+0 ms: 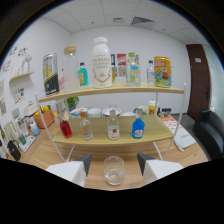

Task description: Make me a cup of Mojito.

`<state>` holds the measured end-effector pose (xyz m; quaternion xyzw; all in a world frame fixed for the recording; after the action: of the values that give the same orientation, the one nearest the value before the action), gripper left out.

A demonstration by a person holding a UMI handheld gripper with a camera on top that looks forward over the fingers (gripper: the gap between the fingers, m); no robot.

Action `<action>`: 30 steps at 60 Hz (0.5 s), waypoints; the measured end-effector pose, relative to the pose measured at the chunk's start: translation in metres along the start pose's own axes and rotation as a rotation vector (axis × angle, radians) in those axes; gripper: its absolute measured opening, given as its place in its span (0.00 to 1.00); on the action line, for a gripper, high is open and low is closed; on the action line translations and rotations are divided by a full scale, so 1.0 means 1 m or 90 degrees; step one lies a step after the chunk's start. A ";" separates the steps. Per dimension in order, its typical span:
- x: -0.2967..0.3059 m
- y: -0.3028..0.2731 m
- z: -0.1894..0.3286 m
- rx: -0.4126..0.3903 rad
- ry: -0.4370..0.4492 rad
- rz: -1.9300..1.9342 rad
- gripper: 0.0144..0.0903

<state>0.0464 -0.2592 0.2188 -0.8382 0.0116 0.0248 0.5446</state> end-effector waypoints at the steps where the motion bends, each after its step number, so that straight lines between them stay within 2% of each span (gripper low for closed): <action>1: 0.000 -0.003 0.004 0.002 0.002 -0.001 0.93; 18: -0.007 -0.045 0.085 0.012 0.000 -0.021 0.93; 30: -0.004 -0.039 0.135 -0.026 0.008 -0.031 0.78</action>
<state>0.0405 -0.1199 0.1994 -0.8492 -0.0055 0.0067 0.5281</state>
